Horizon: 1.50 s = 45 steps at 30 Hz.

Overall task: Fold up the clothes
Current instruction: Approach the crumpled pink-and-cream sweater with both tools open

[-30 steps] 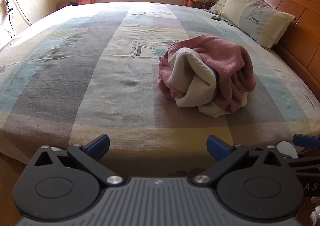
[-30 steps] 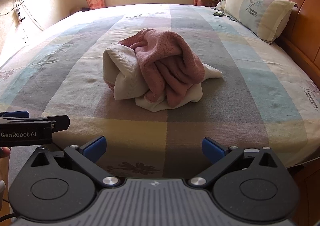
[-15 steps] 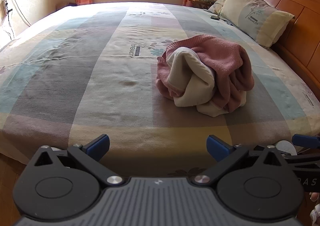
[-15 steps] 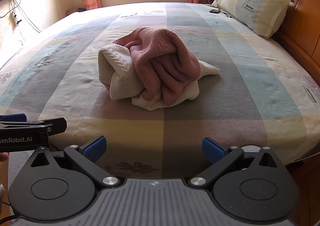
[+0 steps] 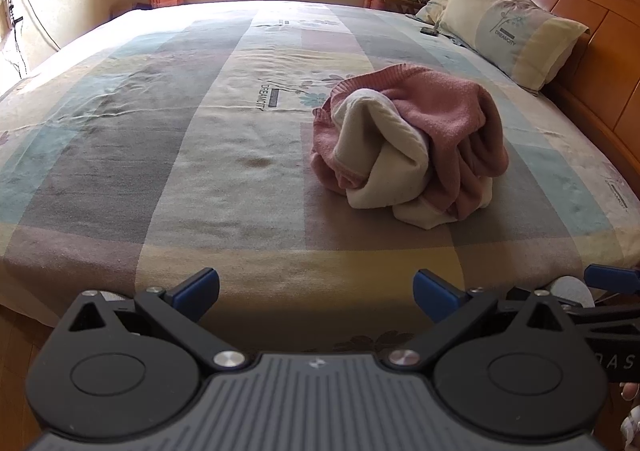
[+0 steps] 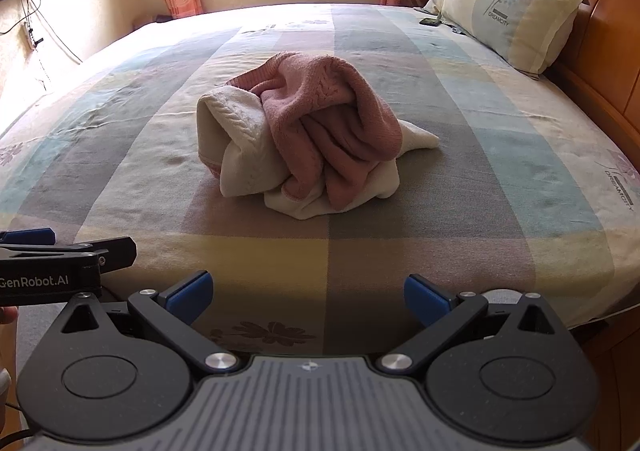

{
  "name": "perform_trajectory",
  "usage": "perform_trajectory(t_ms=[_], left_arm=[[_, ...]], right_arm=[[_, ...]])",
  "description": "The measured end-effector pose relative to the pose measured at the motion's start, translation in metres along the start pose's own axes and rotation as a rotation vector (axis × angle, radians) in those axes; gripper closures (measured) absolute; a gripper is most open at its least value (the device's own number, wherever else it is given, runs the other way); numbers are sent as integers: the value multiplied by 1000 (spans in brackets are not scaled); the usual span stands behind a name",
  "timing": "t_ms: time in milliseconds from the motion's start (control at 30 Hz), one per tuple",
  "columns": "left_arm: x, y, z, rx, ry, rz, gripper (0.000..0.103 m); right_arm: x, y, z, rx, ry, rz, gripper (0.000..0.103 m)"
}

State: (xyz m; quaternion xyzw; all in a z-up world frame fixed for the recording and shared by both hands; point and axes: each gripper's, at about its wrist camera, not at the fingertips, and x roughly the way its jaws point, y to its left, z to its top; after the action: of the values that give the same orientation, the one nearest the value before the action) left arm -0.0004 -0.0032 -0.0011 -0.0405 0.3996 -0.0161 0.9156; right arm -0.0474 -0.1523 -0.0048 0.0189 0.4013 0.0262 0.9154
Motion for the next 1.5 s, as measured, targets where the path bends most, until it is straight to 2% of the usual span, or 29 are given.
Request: perform_trajectory(t_ms=[833,1500], left_arm=[[4,-3,1,4,11,6,0],[16,-5,7,-1,30,37,0]], right_arm=[[3,-1,2,6,3,1,0],[21,-8,8,35,39,21,0]])
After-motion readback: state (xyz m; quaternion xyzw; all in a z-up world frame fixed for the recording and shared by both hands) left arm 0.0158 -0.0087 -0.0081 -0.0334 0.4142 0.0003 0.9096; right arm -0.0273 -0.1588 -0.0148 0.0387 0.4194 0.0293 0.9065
